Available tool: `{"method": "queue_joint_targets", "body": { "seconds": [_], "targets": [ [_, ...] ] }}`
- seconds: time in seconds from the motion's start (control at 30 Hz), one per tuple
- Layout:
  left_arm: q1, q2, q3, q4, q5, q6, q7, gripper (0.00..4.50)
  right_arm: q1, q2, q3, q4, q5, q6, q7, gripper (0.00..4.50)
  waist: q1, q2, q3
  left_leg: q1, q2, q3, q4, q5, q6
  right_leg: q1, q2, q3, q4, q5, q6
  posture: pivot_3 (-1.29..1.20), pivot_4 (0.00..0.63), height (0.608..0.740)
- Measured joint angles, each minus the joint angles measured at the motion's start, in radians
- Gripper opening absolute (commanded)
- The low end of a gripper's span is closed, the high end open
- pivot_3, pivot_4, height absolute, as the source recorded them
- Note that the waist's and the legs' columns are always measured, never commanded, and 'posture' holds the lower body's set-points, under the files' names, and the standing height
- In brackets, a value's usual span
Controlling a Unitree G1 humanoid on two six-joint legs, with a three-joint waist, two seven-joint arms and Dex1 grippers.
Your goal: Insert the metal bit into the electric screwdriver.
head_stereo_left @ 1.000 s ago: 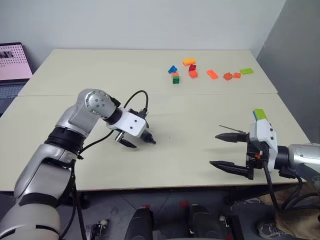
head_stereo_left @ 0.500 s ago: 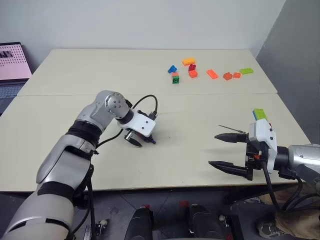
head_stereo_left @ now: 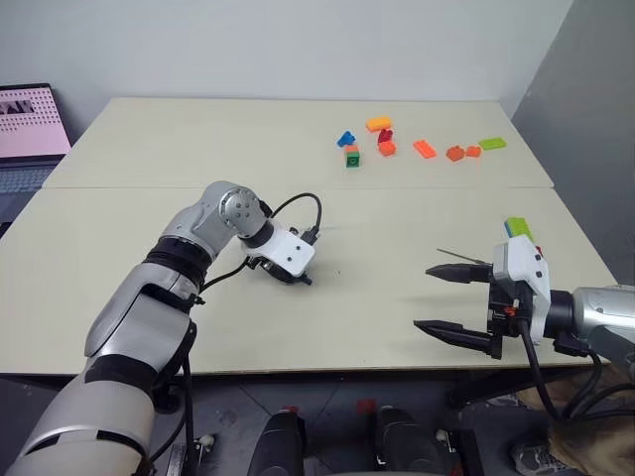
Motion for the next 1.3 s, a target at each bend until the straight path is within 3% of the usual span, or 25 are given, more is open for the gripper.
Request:
{"method": "queue_joint_targets", "body": {
  "seconds": [0.23, 0.4, 0.53, 0.63, 0.77, 1.0, 1.3],
  "targets": [
    [0.012, 0.004, 0.022, 0.000, -0.029, 0.001, -0.006, 1.67, -0.001, -0.001, 0.000, 0.000, 0.002, 0.000, -0.010, 4.50, 0.000, 0.000, 0.000, 0.000, 0.000, 0.000, 0.000, 0.000, 0.000, 0.000, 0.000, 0.000, 0.000, 0.000, 0.000, 0.00, 0.150, 0.740],
    [0.068, 0.006, 0.178, -0.080, -0.200, 0.205, 0.000, 1.67, 0.003, 0.003, -0.021, -0.006, 0.004, 0.000, -0.037, 4.50, -0.002, -0.001, 0.001, -0.003, 0.000, 0.000, -0.001, 0.000, 0.000, -0.002, 0.000, -0.001, 0.000, 0.003, 0.005, 0.00, 0.150, 0.740],
    [0.159, -0.005, 0.308, -0.284, -0.358, 0.432, 0.036, 1.66, 0.000, 0.018, -0.024, -0.008, 0.005, -0.001, -0.047, 4.50, -0.002, -0.001, 0.001, -0.003, 0.000, -0.001, -0.001, 0.000, 0.000, -0.002, 0.000, -0.001, -0.001, 0.003, 0.005, 0.00, 0.150, 0.740],
    [0.274, -0.064, 0.407, -0.498, -0.511, 0.640, 0.123, 1.66, -0.018, 0.028, -0.024, 0.003, 0.005, -0.003, -0.061, 4.50, -0.002, -0.002, 0.001, -0.002, 0.000, -0.001, 0.000, 0.000, 0.000, -0.002, 0.000, -0.001, 0.001, 0.003, 0.005, 0.00, 0.150, 0.740],
    [0.394, -0.170, 0.496, -0.717, -0.596, 0.811, 0.341, 1.66, -0.097, 0.051, -0.020, 0.040, 0.004, -0.011, -0.069, 4.50, -0.002, -0.002, 0.001, 0.000, 0.000, -0.001, 0.001, 0.001, 0.000, -0.001, 0.000, 0.000, 0.003, 0.003, 0.006, 0.00, 0.150, 0.740],
    [0.484, -0.397, 0.542, -0.859, -0.585, 0.811, 0.749, 1.66, -0.222, 0.112, 0.029, 0.078, 0.003, -0.012, -0.104, 4.50, -0.001, -0.002, 0.001, 0.001, -0.001, -0.001, 0.001, 0.001, 0.001, 0.000, 0.000, 0.000, 0.002, 0.004, 0.007, 0.00, 0.150, 0.740],
    [0.618, -0.487, 0.532, -0.802, -0.497, 0.639, 0.994, 1.66, -0.303, 0.142, 0.100, 0.117, -0.040, -0.015, -0.112, 4.50, 0.000, -0.002, 0.001, 0.000, -0.001, 0.000, 0.001, 0.001, 0.001, 0.000, 0.000, 0.001, 0.001, 0.004, 0.007, 0.00, 0.150, 0.740]
  ]
}}
